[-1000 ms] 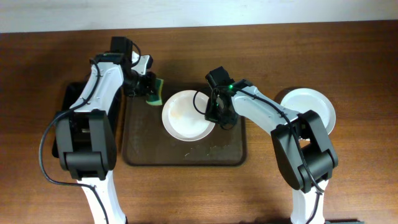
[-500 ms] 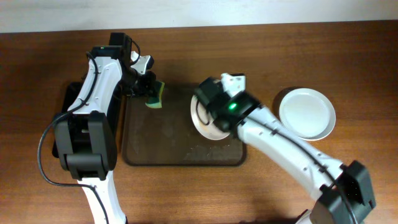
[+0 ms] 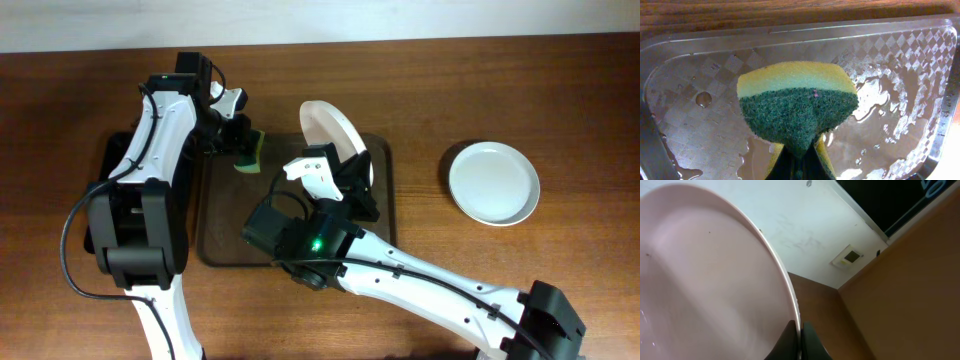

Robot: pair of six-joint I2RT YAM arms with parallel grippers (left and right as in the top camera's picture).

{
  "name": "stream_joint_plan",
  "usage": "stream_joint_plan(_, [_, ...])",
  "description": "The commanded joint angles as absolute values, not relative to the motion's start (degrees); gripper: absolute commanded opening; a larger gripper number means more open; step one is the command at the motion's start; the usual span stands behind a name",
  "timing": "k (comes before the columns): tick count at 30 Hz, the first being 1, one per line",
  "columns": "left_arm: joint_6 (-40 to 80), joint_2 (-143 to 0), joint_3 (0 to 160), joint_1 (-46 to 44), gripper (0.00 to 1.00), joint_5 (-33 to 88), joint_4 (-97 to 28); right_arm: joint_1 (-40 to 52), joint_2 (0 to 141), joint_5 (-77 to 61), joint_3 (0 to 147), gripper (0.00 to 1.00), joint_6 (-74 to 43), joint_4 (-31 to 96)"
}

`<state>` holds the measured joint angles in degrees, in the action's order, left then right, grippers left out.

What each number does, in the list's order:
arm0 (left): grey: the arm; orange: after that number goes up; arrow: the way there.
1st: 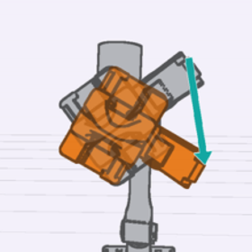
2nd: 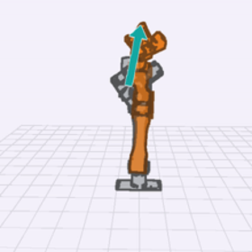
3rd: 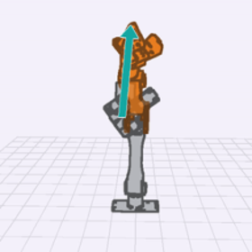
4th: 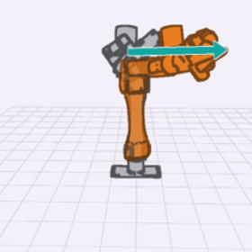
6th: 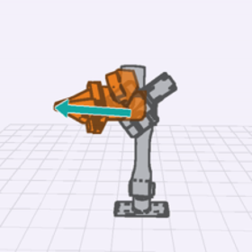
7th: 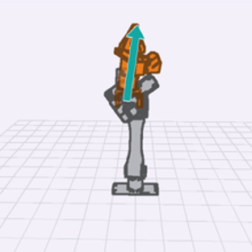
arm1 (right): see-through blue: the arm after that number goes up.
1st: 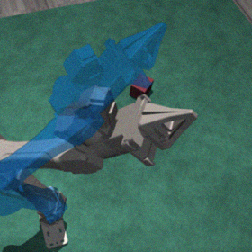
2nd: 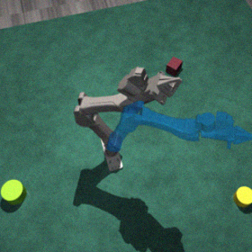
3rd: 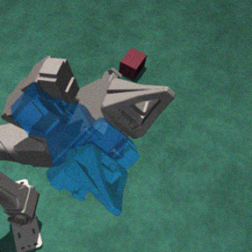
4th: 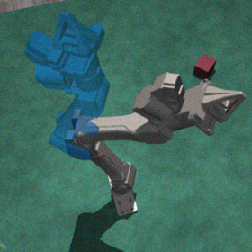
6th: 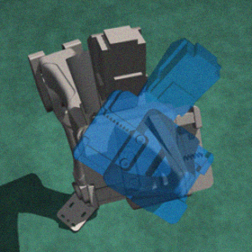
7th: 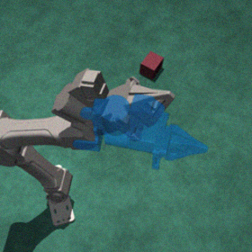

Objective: Clean dirty plates on tray and stack at the side
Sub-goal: 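Lift the pink plate with the right gripper and stack it on the plates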

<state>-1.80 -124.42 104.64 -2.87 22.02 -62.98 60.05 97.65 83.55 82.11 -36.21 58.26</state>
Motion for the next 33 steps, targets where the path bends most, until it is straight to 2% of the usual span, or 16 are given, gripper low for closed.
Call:
stream_joint_plan(1, [-2.9, -124.8, 105.7, -2.8, 0.01, 22.5, -62.8, 60.3, 96.9, 83.9, 82.1, 0.04, -36.9, 58.0])
stream_joint_plan(3, [-2.9, -124.8, 105.7, -2.8, 0.0, 22.5, -62.8, 60.0, 96.9, 77.3, 82.1, 0.04, -38.0, 58.1])
stream_joint_plan(5, [-2.9, -124.8, 105.7, -2.8, 0.0, 22.5, -62.8, 58.3, 96.4, 64.8, 82.1, 0.04, -38.0, 58.2])
stream_joint_plan(9, [-2.9, -124.8, 105.7, -2.8, 0.0, 22.5, -62.8, 50.0, 93.2, 42.1, 82.1, 0.04, -38.0, 58.1])
stream_joint_plan(11, [-2.9, -124.8, 105.7, -2.8, 0.01, 22.5, -62.8, 44.0, 90.8, 33.1, 82.1, 0.04, -38.0, 58.1])
stream_joint_plan(15, [-2.9, -124.8, 105.7, -2.8, 0.01, 22.5, -62.8, 26.3, 86.4, 16.2, 82.1, 0.04, -37.7, 59.4])
stream_joint_plan(19, [-2.9, -124.8, 105.7, -2.8, 0.0, 22.5, -62.8, 6.5, 86.4, 13.5, 79.8, 0.04, -36.2, 63.1])
stream_joint_plan(22, [-2.9, -124.8, 105.7, -2.8, 0.01, 22.5, -62.8, -4.8, 86.6, 13.2, 75.3, 0.04, -34.7, 60.6])
stream_joint_plan(26, [-2.9, -124.8, 105.7, -2.8, 0.0, 22.5, -62.8, -13.2, 86.6, 13.3, 67.2, 0.04, -34.7, 53.7])
stream_joint_plan(30, [-2.9, -124.8, 105.7, -2.8, 0.0, 22.5, -62.8, -16.2, 88.7, 13.3, 62.2, 0.04, -34.7, 47.7])
stream_joint_plan(31, [-2.9, -124.8, 105.8, -2.8, 0.01, 22.5, -62.8, -16.2, 89.6, 13.3, 62.1, 0.11, -34.7, 47.7])
stream_joint_plan(32, [-2.9, -124.7, 106.2, -2.7, 0.0, 22.5, -63.2, -16.1, 90.0, 13.2, 62.1, 0.42, -34.7, 47.7])
stream_joint_plan(33, [-2.9, -124.5, 107.8, -2.5, 0.01, 22.4, -64.7, -16.1, 90.1, 12.1, 62.2, 0.63, -34.7, 47.6])
